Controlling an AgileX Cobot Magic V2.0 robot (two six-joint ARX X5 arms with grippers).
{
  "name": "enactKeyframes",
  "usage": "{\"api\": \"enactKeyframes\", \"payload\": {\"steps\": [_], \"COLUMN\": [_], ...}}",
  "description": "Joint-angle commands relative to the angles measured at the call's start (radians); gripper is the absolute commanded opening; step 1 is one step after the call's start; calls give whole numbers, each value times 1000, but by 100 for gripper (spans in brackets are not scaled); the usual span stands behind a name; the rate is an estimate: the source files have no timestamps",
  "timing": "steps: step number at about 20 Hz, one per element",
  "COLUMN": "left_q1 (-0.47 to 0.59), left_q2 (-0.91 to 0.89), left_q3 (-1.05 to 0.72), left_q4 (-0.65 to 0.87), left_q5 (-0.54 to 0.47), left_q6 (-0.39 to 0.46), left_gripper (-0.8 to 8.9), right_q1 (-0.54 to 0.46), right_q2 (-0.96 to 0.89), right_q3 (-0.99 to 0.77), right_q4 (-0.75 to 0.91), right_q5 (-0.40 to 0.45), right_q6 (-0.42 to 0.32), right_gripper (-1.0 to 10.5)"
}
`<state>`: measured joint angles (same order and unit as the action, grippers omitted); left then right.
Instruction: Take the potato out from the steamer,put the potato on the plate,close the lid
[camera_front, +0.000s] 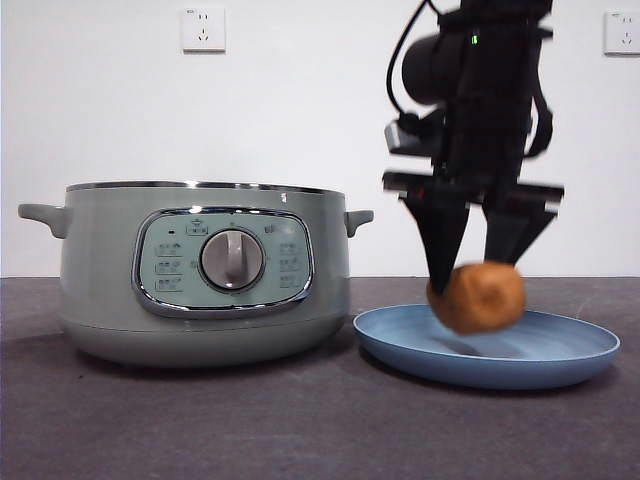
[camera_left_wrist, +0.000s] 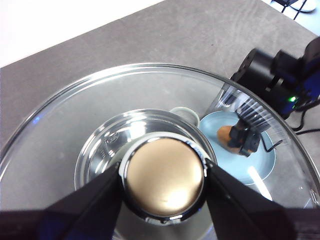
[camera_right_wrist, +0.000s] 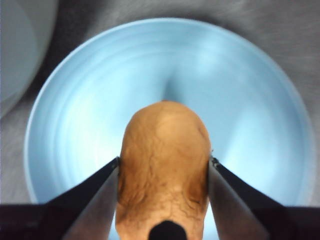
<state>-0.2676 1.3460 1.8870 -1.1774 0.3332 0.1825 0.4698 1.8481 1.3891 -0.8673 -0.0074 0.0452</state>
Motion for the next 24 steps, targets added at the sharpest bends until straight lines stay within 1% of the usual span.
{"api": "enactKeyframes", "payload": {"steps": [1, 5, 6, 7, 9, 10, 14, 16, 20, 24], "left_q1": [1, 1, 1, 1, 1, 1, 1, 1, 1, 1], "left_q2": [-13, -13, -13, -13, -13, -13, -13, -13, -8, 38], "left_q3": [16, 16, 16, 16, 16, 16, 16, 16, 16, 16], "left_q4": [47, 47, 47, 47, 47, 47, 55, 76, 166, 198], "left_q5": [16, 16, 16, 16, 16, 16, 16, 16, 15, 13], "left_q6": [5, 5, 5, 5, 5, 5, 5, 5, 4, 1], "left_gripper": [-9, -9, -9, -9, -9, -9, -9, -9, -9, -9], "right_q1": [-1, -5, -6, -12, -13, -13, -18, -18, -18, -19], "right_q2": [7, 7, 7, 7, 4, -3, -110, -209, -456, -660], "right_q3": [-66, -84, -84, -84, -82, -80, -75, -75, -75, -75], "right_q4": [61, 77, 77, 75, 71, 64, 34, 25, 11, -32], "right_q5": [-13, -13, -12, -13, -13, -12, -13, -13, -13, -10], "right_q6": [11, 11, 11, 11, 11, 11, 11, 11, 11, 19], "right_gripper": [-11, 13, 73, 210, 438, 482, 476, 473, 472, 472]}}
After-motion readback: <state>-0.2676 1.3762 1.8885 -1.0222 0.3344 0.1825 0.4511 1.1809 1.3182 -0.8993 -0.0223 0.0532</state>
